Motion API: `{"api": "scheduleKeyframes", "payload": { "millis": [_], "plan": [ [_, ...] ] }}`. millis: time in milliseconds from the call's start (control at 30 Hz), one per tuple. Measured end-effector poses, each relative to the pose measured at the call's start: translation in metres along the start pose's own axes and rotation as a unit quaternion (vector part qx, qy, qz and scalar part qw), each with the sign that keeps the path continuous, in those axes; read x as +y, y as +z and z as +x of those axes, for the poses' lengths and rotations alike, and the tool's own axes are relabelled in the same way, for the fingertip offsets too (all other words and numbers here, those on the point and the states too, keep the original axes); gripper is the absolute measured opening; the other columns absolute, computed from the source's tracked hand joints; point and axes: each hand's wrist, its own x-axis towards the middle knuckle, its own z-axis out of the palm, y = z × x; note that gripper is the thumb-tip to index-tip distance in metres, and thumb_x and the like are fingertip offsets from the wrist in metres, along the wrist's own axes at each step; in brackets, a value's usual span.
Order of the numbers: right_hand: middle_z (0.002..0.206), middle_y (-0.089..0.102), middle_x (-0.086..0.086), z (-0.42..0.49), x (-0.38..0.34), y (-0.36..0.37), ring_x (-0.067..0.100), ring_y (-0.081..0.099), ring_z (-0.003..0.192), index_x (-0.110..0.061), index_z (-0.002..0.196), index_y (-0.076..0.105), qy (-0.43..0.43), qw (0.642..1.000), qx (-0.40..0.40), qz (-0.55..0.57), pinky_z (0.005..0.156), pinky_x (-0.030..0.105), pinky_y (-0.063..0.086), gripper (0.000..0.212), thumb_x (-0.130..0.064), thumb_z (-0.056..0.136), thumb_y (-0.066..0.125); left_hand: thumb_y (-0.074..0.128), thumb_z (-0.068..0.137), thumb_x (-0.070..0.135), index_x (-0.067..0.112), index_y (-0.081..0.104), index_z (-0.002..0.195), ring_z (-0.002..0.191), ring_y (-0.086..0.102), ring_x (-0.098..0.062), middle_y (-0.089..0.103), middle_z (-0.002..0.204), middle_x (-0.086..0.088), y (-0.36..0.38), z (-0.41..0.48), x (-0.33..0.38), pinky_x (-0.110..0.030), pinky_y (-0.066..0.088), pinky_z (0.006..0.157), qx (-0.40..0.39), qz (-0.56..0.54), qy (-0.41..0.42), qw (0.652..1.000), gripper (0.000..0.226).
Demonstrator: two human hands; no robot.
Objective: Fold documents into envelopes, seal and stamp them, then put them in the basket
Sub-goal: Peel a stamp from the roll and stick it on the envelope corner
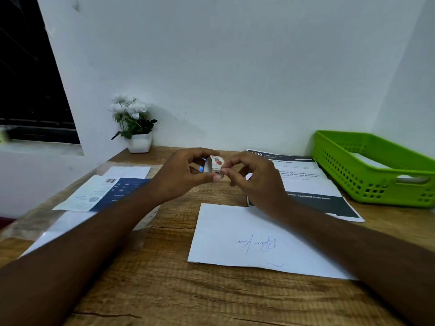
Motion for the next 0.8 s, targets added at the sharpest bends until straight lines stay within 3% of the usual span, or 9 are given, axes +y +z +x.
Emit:
{"api": "scheduleKeyframes", "payload": {
  "millis": [167, 300, 467, 633, 800],
  "plan": [
    [0.086, 0.070, -0.021, -0.0010, -0.0024, -0.0030, 0.006, 0.067, 0.060, -0.033, 0.085, 0.071, -0.027, 0.998, 0.015, -0.050, 0.068, 0.036, 0.053, 0.011, -0.043, 0.080, 0.072, 0.076, 0.066, 0.040, 0.022, 0.065, 0.118, 0.094, 0.067, -0.015, 0.071, 0.105, 0.002, -0.0003, -0.0010, -0.0003, -0.043, 0.058, 0.078, -0.003, 0.008, -0.001, 1.000, 0.056],
    [0.084, 0.072, -0.019, 0.0001, -0.0014, -0.0042, 0.006, 0.067, 0.060, -0.030, 0.082, 0.074, -0.034, 0.998, 0.020, -0.048, 0.066, 0.038, 0.053, 0.011, -0.040, 0.077, 0.074, 0.078, 0.064, 0.039, 0.022, 0.066, 0.116, 0.089, 0.068, -0.014, 0.071, 0.101, 0.003, -0.0004, -0.0008, -0.0003, -0.044, 0.058, 0.078, 0.003, 0.016, 0.003, 1.000, 0.056],
    [0.081, 0.069, -0.015, -0.0005, -0.0011, -0.0041, 0.004, 0.067, 0.065, -0.030, 0.081, 0.070, -0.037, 0.997, 0.001, -0.060, 0.067, 0.037, 0.053, 0.004, -0.028, 0.080, 0.074, 0.087, 0.058, 0.022, 0.019, 0.061, 0.125, 0.101, 0.065, -0.014, 0.068, 0.109, 0.001, -0.0034, -0.0004, -0.0049, -0.041, 0.059, 0.080, -0.021, 0.031, -0.006, 0.999, 0.071],
    [0.086, 0.062, -0.012, -0.0001, -0.0031, -0.0038, 0.006, 0.065, 0.066, -0.026, 0.080, 0.064, -0.048, 0.998, 0.004, -0.051, 0.064, 0.034, 0.051, 0.007, -0.030, 0.079, 0.069, 0.079, 0.059, 0.041, 0.021, 0.065, 0.119, 0.088, 0.067, -0.013, 0.070, 0.100, 0.005, -0.0006, -0.0016, -0.0005, -0.027, 0.056, 0.072, -0.022, 0.057, 0.020, 0.998, 0.065],
    [0.082, 0.063, -0.010, 0.0011, -0.0018, -0.0041, 0.007, 0.063, 0.060, -0.023, 0.076, 0.064, -0.064, 0.997, 0.027, -0.038, 0.059, 0.036, 0.050, 0.011, -0.028, 0.076, 0.073, 0.080, 0.066, 0.035, 0.019, 0.071, 0.104, 0.067, 0.066, -0.006, 0.069, 0.069, 0.016, 0.0005, -0.0017, 0.0032, -0.012, 0.046, 0.059, -0.025, 0.064, -0.012, 0.998, 0.043]
  ]
}}
